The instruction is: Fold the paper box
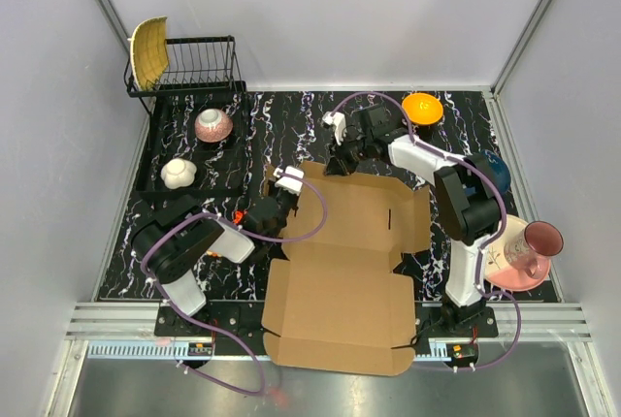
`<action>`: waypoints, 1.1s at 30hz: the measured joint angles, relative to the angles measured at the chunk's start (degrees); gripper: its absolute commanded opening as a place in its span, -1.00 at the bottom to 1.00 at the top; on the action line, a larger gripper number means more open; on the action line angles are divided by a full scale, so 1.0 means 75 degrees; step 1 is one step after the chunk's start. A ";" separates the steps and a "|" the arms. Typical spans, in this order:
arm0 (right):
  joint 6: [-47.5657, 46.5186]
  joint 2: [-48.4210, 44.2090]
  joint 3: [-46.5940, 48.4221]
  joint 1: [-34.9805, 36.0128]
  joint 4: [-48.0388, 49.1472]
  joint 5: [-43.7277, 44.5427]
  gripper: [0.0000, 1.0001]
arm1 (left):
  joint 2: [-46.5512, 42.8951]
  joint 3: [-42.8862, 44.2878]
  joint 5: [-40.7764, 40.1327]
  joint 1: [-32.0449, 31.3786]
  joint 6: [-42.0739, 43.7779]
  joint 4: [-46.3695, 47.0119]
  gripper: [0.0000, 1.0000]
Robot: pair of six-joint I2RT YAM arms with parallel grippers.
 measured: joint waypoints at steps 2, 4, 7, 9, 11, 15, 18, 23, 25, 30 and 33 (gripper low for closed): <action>-0.0023 -0.0251 -0.0108 0.0017 -0.0026 0.0364 -0.83 | 0.0000 0.0047 -0.0268 -0.0015 0.0090 0.0023 -0.20; -0.0038 -0.0530 -0.0227 0.0044 -0.0073 0.0743 -0.83 | -0.0032 0.0169 -0.0595 -0.0020 0.0134 0.0023 0.10; -0.0102 -0.1043 -0.0460 0.0143 -0.0070 0.1384 -0.83 | -0.0300 0.0318 -0.1000 -0.0026 0.0201 0.0050 0.43; -0.0187 -0.1411 -0.0624 0.0256 -0.0052 0.1894 -0.83 | -0.0627 0.0376 -0.1189 -0.0041 0.0219 0.0085 0.48; -0.0265 -0.1728 -0.0807 0.0408 0.0012 0.2442 -0.85 | -0.1008 0.0417 -0.1373 -0.0090 0.0236 0.0108 0.49; -0.0455 -0.2171 -0.1390 0.0819 0.0391 0.3646 -0.88 | -0.2020 0.0650 -0.1696 -0.0213 0.0195 -0.0175 0.50; -0.0522 -0.2375 -0.1915 0.1049 0.0577 0.4156 -0.88 | -0.2836 0.0793 -0.1813 -0.0233 0.0009 -0.0705 0.50; -0.0417 -0.2384 -0.2279 0.1346 0.0650 0.4674 -0.67 | -0.3692 0.0793 -0.2057 -0.0268 -0.0519 -0.1766 0.51; -0.0338 -0.2384 -0.2369 0.1457 0.0740 0.4899 -0.59 | -0.3984 0.0737 -0.2122 -0.0303 -0.0729 -0.2270 0.51; -0.0131 -0.2320 -0.2460 0.1649 0.0860 0.5219 -0.44 | -0.4619 0.0289 -0.2390 -0.0382 -0.1201 -0.3089 0.51; -0.0073 -0.2177 -0.2460 0.1682 0.0871 0.5342 -0.35 | -0.4765 0.0195 -0.2503 -0.0472 -0.1387 -0.3488 0.51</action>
